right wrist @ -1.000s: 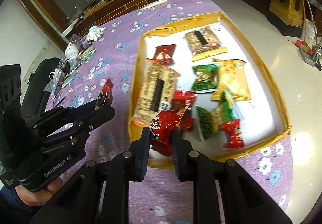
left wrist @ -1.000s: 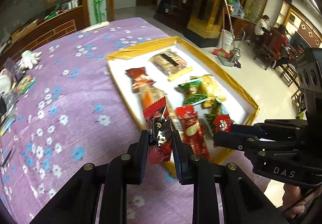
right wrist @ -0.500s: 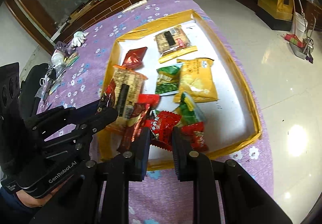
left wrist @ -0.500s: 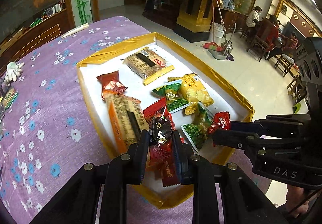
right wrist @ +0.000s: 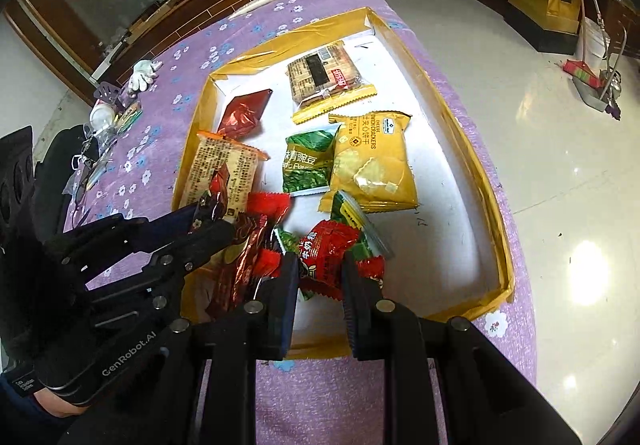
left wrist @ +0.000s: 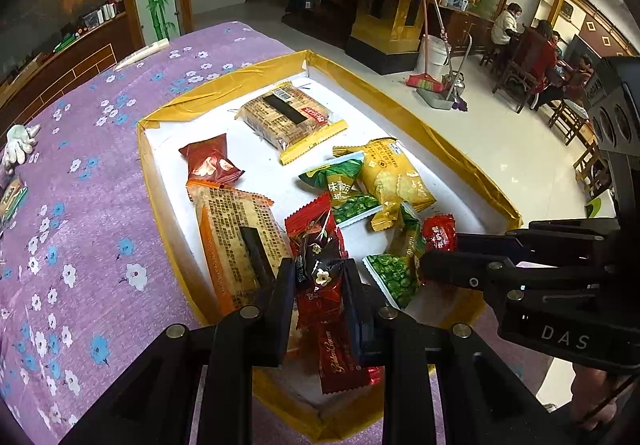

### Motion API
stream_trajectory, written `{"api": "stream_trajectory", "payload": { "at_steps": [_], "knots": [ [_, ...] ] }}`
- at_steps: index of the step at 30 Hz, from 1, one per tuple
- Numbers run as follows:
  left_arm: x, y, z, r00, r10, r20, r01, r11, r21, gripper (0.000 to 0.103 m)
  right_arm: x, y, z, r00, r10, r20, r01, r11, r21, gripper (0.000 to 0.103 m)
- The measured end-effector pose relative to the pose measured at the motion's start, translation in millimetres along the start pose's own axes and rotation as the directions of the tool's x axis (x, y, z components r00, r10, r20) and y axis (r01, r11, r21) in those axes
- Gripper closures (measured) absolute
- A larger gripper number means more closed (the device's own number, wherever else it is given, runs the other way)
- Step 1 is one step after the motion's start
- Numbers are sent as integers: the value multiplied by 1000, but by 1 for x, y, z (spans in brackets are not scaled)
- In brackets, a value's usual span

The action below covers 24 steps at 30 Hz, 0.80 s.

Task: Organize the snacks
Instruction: 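Lower the candy into the box and open the left tool while the right tool releases its candy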

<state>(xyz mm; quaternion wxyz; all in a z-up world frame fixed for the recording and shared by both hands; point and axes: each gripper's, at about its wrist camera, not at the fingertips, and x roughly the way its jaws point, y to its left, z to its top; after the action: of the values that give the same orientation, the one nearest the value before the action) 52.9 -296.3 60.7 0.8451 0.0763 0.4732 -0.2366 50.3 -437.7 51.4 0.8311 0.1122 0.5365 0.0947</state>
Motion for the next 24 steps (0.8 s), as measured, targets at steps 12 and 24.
{"api": "stream_trajectory", "payload": {
  "at_steps": [12,24],
  "knots": [
    [23,9,5,999,-3,-39,2,1000,-24,80,18,-1,12,1000,-24,-15,23,999,-27,83],
    [45,13,24,999,-32,-43,29,998,-60,80,28,-20,47,1000,-15,-13,15,1000,20,83]
  ]
}}
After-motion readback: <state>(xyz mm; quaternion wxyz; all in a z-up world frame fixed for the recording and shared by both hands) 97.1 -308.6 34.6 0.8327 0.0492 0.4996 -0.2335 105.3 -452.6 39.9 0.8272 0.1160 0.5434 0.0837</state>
